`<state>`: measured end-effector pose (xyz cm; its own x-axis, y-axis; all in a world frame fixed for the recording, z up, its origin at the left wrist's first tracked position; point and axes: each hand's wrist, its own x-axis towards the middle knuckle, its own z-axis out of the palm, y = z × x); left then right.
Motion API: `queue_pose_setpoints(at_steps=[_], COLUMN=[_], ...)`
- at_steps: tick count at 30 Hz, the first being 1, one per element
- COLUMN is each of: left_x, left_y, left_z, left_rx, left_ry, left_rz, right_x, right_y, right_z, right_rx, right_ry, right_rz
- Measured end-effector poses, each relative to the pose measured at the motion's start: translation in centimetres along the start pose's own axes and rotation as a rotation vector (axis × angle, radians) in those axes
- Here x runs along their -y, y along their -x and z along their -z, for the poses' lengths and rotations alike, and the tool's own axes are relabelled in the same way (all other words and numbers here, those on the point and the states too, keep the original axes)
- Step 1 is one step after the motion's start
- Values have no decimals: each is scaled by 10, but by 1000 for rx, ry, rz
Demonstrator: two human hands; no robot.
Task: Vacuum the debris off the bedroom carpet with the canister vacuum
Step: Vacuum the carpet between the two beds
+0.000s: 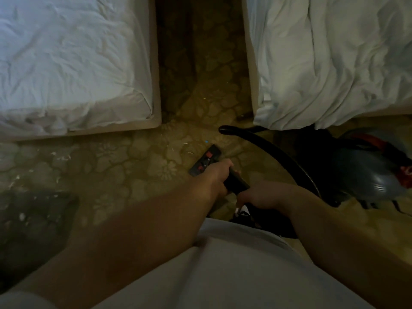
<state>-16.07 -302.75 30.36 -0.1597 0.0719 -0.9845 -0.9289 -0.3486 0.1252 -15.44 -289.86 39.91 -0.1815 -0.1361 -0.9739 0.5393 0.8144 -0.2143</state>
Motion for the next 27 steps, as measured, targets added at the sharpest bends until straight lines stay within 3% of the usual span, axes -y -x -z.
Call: queue_pose_setpoints(at_steps=[6,13,19,27], left_x=[50,46,12,-72], left_y=[6,17,12,-1], left_z=[-49,-50,4,112], left_rx=[-47,-67,-137,-108], left_ry=[184,279,230,243], left_rz=[-44,-142,-147,-184], right_x=[-58,-52,-3,113], right_y=[12,12,-13,-56], right_z=[28,39,14,-34], right_rx=[-2,-71,-82,-115], right_ry=[141,225,248,139], right_rz=[-44,13,15,20])
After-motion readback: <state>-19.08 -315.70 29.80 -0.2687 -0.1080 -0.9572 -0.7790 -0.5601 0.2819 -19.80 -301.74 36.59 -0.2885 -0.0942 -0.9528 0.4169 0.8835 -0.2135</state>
